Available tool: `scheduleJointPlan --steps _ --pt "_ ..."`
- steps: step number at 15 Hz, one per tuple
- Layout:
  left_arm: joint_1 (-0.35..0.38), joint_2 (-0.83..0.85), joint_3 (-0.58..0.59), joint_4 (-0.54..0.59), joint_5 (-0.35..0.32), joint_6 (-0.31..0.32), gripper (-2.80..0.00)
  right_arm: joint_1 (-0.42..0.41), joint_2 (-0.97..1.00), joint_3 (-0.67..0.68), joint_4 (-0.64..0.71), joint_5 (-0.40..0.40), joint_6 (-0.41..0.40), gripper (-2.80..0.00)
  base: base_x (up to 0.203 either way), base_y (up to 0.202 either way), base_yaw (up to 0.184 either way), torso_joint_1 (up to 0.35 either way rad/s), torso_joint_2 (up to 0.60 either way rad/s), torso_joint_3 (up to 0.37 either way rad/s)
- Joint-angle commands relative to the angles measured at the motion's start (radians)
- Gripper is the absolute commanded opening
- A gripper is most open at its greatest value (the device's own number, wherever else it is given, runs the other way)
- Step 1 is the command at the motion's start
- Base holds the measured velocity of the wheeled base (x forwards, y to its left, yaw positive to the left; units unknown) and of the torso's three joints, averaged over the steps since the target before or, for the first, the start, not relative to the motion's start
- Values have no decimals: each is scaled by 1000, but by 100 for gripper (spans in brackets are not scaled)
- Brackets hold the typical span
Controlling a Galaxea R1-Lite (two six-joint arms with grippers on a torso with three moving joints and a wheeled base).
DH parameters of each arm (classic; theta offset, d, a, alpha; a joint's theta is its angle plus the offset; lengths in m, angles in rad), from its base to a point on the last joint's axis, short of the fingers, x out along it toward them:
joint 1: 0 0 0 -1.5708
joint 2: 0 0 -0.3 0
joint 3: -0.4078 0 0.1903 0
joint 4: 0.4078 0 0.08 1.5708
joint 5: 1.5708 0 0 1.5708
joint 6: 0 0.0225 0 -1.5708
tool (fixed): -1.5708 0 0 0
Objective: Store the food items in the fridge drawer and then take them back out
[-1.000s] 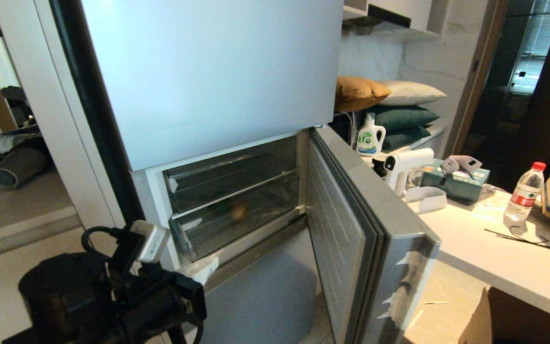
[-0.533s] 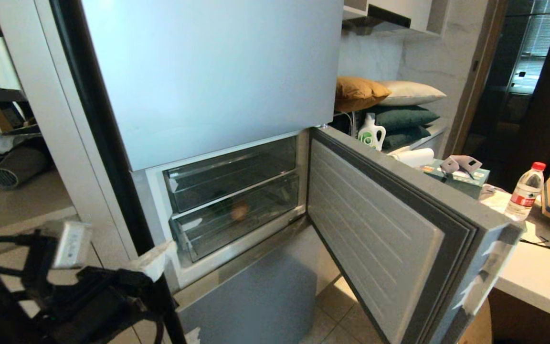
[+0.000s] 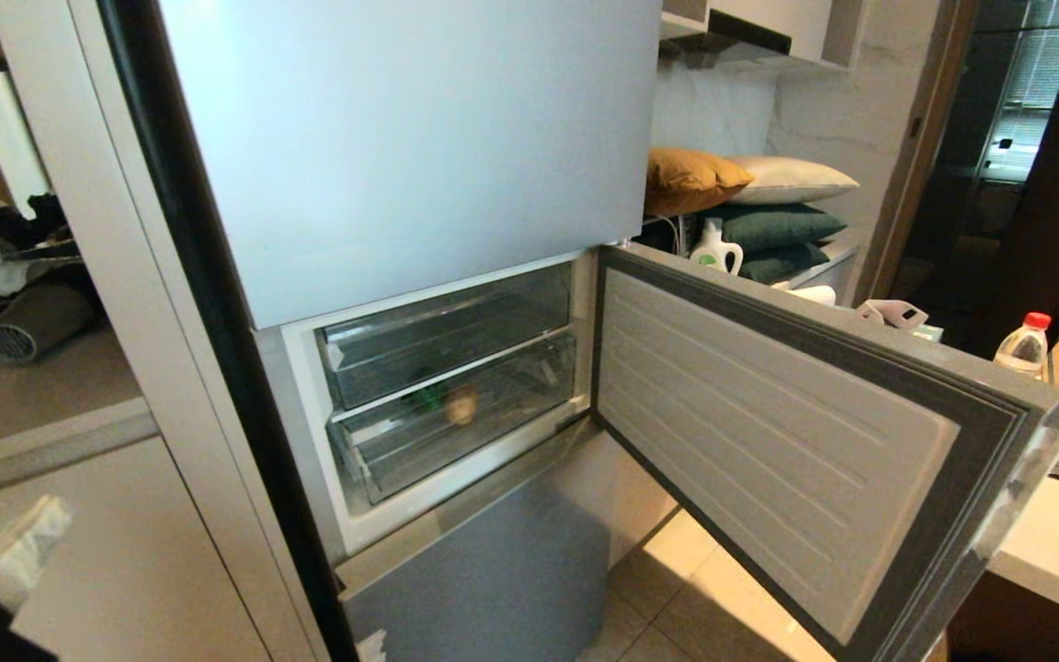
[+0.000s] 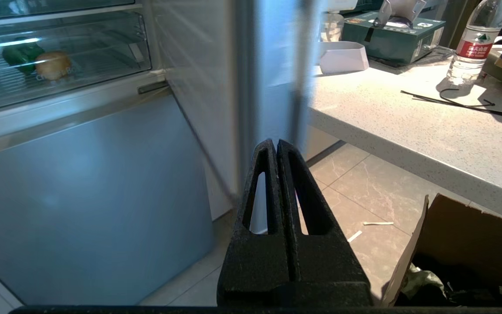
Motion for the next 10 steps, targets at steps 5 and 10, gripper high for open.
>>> scheduleJointPlan --steps 5,10 --pt "140 -569 10 762 -120 148 -280 0 1 0 -1 0 5 -280 0 0 0 0 0 0" --pt "158 -558 -9 867 -113 167 -280 0 1 0 -1 0 5 -280 0 0 0 0 0 0"
